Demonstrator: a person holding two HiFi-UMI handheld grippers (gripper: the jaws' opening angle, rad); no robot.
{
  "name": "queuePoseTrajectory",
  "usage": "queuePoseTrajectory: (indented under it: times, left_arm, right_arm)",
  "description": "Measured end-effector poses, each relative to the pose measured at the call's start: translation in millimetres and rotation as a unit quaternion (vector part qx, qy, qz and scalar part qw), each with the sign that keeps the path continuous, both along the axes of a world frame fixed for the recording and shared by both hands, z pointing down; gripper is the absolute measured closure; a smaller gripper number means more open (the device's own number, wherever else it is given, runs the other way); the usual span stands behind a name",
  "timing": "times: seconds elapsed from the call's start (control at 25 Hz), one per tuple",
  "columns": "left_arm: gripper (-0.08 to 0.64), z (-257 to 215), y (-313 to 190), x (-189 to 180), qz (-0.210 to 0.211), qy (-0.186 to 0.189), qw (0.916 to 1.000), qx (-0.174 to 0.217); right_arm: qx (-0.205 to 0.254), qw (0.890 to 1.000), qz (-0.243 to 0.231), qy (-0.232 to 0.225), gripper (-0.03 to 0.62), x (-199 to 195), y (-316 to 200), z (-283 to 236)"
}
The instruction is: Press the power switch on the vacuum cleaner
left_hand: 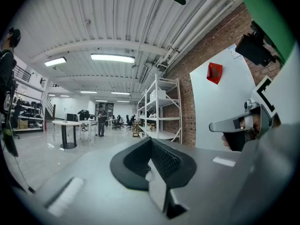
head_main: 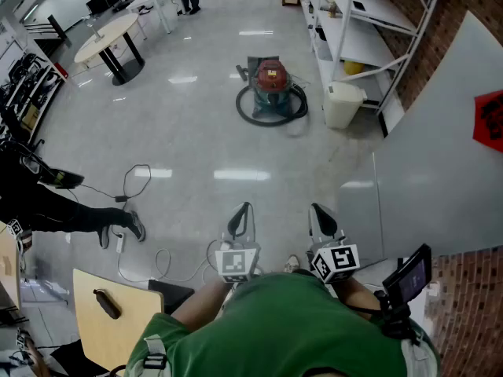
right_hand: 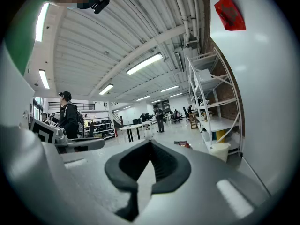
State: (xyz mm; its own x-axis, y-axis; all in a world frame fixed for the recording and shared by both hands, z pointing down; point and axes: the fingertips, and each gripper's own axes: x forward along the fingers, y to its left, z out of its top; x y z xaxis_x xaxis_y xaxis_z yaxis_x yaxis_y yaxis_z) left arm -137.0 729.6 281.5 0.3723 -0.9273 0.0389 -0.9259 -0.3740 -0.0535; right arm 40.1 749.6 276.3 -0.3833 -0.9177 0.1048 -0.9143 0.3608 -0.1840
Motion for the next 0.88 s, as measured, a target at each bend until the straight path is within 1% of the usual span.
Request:
queuePoseTrajectory:
  times: [0.16,0.32,0.56,0.88]
  left_arm:
    - [0.554,0.0,-1.1,4.4,-0.002,0.005,0.9999,-0.01]
    - [0.554,1.9,-0.2,6.9,-0.004,0.003,1.0,-0.007]
    - [0.552,6.5,-1.5,16.5,-0.006,0.003,0.9998,-0.018]
    - [0.553,8.7,-10.2,35.5,-0.022,-0.004,0.9995,-0.022]
  right_arm:
    - [-0.001,1.0,-0.001,-0.002,0.589,3.9,-2.1,0.7]
    - [-0.003,1.0,-0.001,-0.008,0.589,6.8,-0.9,2.8]
    - [-0.002,1.0,-0.006,-0.014,0.589,14.5,-3.8,5.0]
    - [-0.002,1.0,-0.013,-0.026,0.589,38.5,-17.1,9.7]
